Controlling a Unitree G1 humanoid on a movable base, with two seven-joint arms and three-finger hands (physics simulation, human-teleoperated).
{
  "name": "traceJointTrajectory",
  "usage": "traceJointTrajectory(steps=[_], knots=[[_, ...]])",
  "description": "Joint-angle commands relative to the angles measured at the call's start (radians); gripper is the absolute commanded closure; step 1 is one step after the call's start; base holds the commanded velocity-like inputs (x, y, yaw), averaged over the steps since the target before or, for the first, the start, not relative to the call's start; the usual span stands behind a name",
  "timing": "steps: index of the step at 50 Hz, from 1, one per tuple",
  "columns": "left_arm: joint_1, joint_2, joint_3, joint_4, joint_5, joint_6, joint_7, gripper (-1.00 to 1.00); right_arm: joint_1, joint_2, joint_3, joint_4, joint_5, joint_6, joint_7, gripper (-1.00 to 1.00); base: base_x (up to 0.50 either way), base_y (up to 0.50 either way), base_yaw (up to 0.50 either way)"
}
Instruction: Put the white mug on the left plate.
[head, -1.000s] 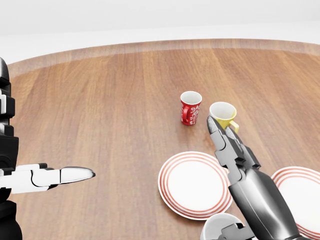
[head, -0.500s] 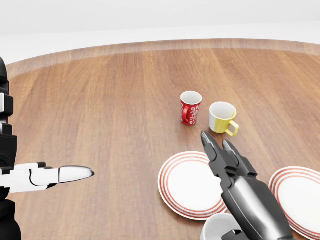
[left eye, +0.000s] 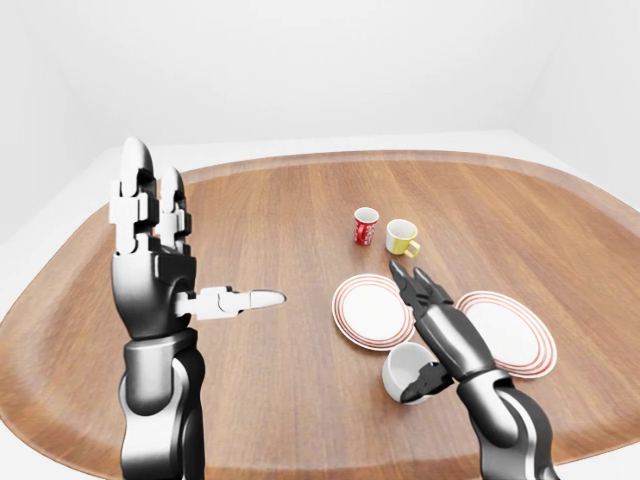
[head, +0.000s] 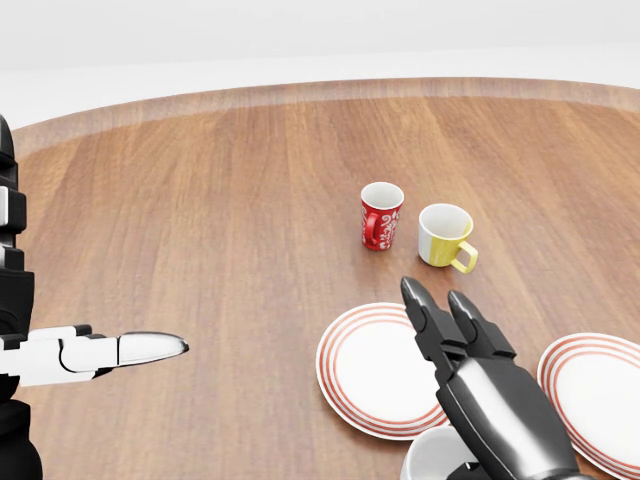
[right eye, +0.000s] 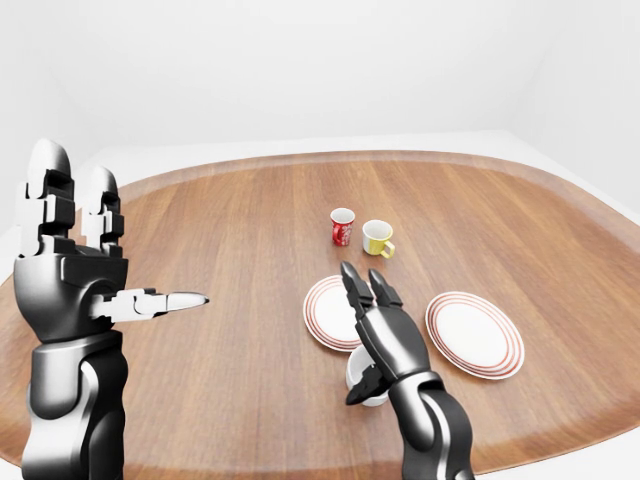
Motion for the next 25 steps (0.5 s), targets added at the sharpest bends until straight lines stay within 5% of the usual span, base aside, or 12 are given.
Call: traceJointTrajectory(steps=[1,25], knots=[[0.000,-0.001,-0.001,-0.004,0.001,0.000,0.001,-1.00,0.006,0.001,0.001,0.025,-0.051,0.000,-0.011,-1.00,0.00,0.00,0.00],[0.004,-0.001,-0.001,0.001,-0.001,0.000,-0.001,-1.00,0.041,-0.001,0.032,0.088,-0.097,0.000,-0.082,-1.00,0.00,0.00,0.00]])
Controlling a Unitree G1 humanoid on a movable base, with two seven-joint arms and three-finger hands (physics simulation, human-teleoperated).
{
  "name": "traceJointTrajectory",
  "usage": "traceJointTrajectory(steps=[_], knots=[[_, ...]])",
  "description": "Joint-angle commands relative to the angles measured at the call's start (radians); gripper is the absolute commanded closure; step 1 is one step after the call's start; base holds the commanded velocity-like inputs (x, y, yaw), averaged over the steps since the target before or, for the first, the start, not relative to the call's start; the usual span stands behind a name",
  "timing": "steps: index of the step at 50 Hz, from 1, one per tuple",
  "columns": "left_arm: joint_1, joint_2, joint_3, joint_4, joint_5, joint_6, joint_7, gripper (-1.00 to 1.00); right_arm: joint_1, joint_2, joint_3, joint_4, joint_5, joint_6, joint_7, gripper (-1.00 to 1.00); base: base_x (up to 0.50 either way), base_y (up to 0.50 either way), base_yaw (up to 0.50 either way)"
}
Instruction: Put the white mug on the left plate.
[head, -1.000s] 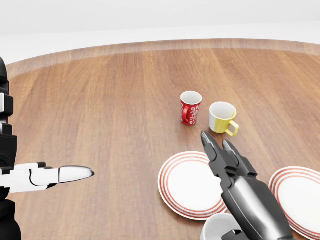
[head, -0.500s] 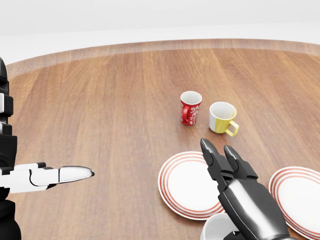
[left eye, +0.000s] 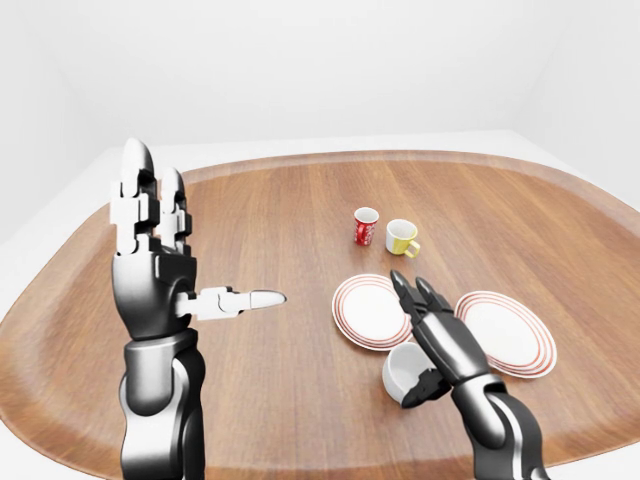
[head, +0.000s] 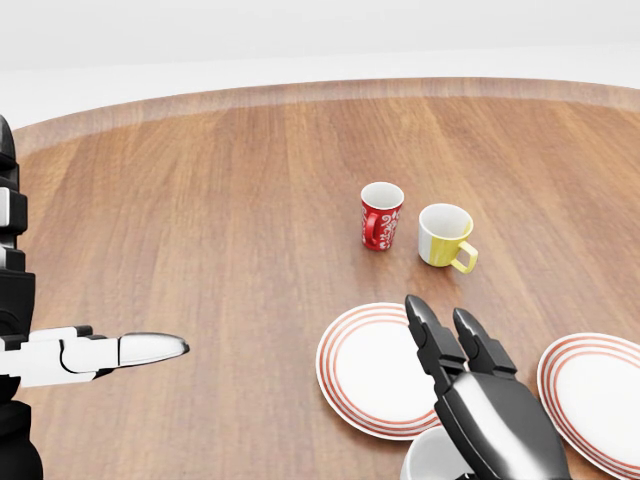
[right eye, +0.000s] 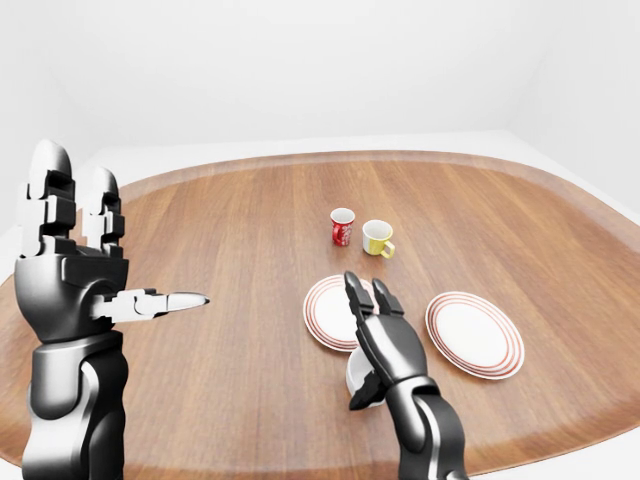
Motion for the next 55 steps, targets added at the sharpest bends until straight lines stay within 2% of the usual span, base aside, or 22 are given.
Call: traceJointTrajectory(steps=[1,16,55], knots=[[0.001,0.000,0.001,0.002,-0.001,0.000,-0.001,-1.00,0.011,0.000,0.015,0.029,-0.024,0.000,-0.035,-1.00,0.00,0.00,0.00],[0.003,-0.001,-0.003,-0.003,0.002,0.000,-0.001,-1.00,-0.005,-0.007,0.013,0.087,-0.022,0.000,-0.081,-1.00,0.00,0.00,0.00],[0.000,-0.001,-0.003,-0.010,-0.003,0.000,0.002,-1.00,-0.038,-0.015,0.002,0.184,-0.020,0.000,-0.098,-1.00,0.00,0.00,0.00]])
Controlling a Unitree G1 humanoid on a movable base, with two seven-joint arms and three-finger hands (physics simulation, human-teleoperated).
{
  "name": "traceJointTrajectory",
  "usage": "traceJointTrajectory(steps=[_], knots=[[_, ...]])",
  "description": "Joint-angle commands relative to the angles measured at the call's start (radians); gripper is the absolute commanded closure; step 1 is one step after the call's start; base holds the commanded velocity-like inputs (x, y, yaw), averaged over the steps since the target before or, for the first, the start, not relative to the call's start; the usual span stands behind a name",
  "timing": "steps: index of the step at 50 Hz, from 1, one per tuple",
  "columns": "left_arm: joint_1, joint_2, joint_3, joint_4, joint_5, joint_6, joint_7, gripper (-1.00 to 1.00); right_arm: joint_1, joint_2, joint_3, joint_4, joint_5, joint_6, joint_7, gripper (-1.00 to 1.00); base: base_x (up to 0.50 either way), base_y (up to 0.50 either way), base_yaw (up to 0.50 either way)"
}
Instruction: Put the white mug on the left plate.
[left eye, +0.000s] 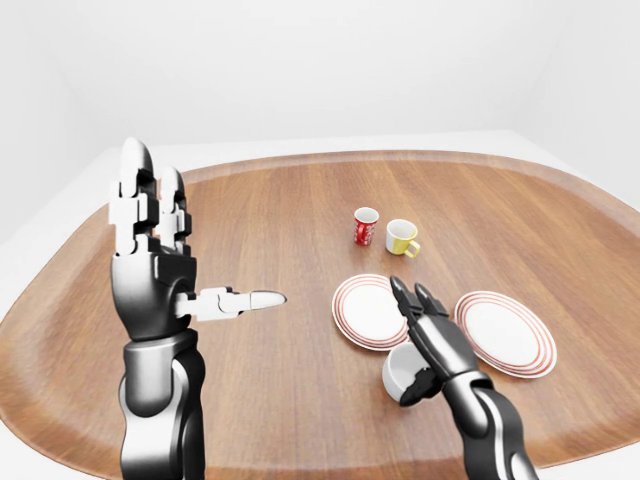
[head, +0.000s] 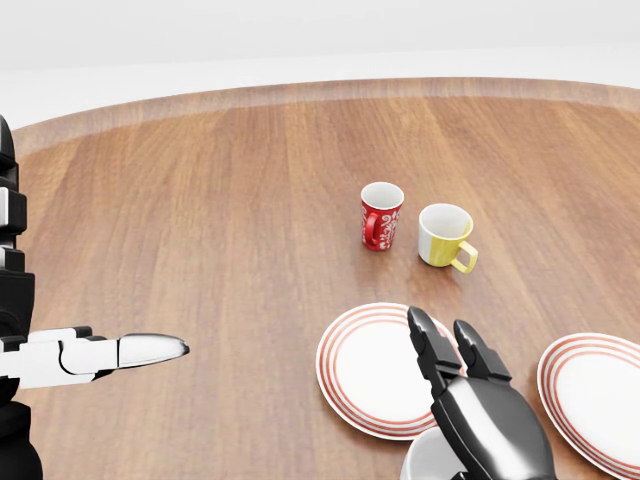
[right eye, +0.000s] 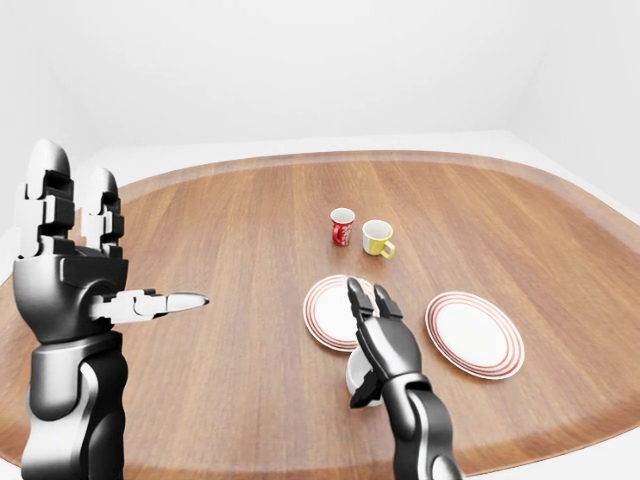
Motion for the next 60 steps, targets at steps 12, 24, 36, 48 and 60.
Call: traceJointTrajectory(steps=[12,24,36,48,60], knots=[[0.000,0.000,-0.001,0.001,-0.001,0.000,0.001,-1.00,-0.024,-0.004,0.019,0.019,-0.053,0.000,0.043,-1.00,0.00,0.00,0.00],[-0.002,0.000,0.000,-0.007,-0.002,0.000,0.002,-1.00,-0.023,-0.008,0.022,0.044,-0.087,0.000,0.051,-1.00,0.00,0.00,0.00],[0.001,0.000,-0.001,-0.001,-0.002,0.000,0.001,-1.00,-0.030,-0.009,0.020,0.069,-0.086,0.000,0.052,-1.00,0.00,0.00,0.00],[-0.002,0.001,0.002,-0.002,-0.004,0.000,0.001,-1.00,-0.045,-0.011,0.013,0.101,-0.089,0.000,0.047,-1.00,0.00,0.00,0.00],[-0.003,0.001,0.000,-0.009,-0.003,0.000,0.003,-1.00,-0.049,-0.015,0.009,0.135,-0.090,0.000,0.036,-1.00,0.00,0.00,0.00]])
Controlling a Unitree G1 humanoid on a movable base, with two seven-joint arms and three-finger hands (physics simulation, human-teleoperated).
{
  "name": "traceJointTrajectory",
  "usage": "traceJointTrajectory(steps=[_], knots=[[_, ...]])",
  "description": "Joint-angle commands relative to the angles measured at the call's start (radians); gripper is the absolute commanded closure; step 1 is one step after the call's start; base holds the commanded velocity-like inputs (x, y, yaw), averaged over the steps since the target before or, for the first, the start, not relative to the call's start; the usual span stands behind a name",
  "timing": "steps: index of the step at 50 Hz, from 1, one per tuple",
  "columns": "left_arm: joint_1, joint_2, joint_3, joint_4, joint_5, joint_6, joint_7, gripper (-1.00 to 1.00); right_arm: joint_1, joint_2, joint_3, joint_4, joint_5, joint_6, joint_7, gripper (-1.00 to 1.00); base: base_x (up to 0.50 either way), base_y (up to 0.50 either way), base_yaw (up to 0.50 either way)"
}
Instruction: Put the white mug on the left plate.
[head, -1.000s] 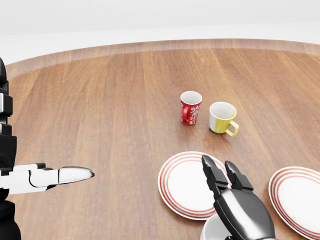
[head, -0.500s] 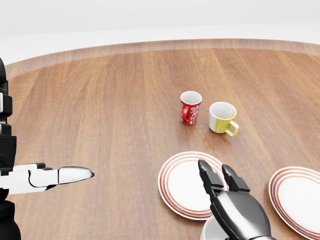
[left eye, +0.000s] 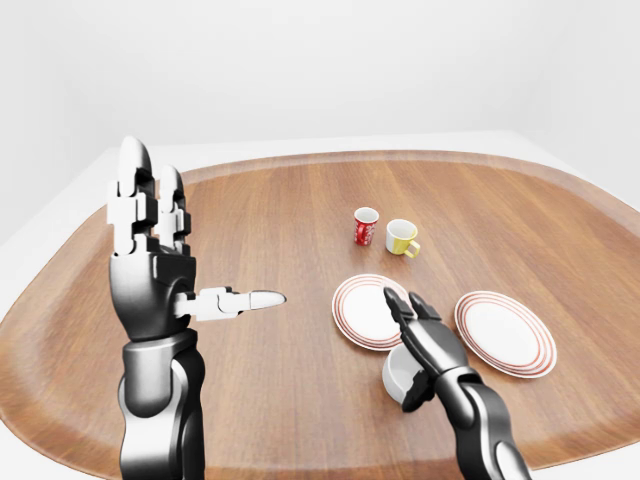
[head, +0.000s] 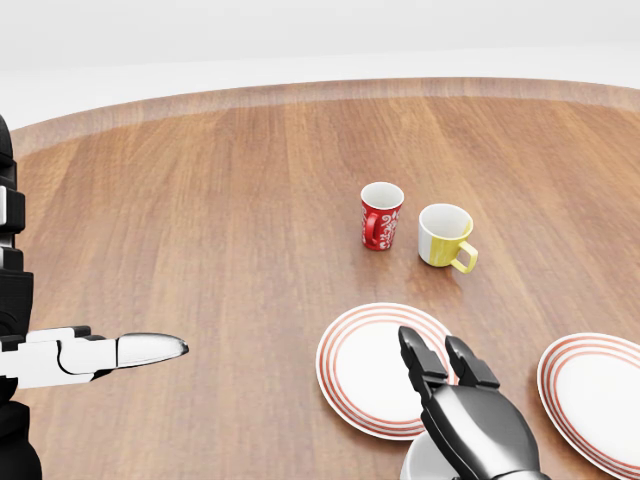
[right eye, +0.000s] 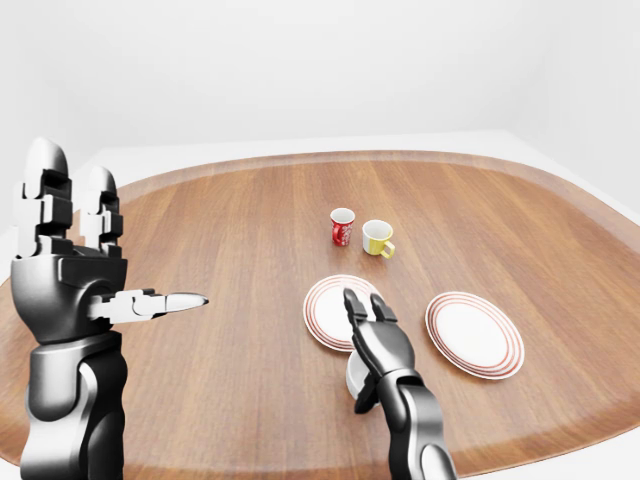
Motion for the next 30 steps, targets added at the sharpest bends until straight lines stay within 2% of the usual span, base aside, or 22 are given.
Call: traceJointTrajectory(steps=[1,30], knots=[[-0.002,0.000,0.000,-0.007,-0.001,0.000,0.001,-1.00,-0.008,-0.002,-0.004,0.033,-0.001,0.000,-0.010,-1.00,0.00,0.00,0.00],[0.001,-0.001,-0.001,-0.003,0.001,0.000,0.001,-1.00,-0.060,-0.014,-0.025,0.120,0.005,0.000,-0.015,-1.00,0.00,0.00,0.00]])
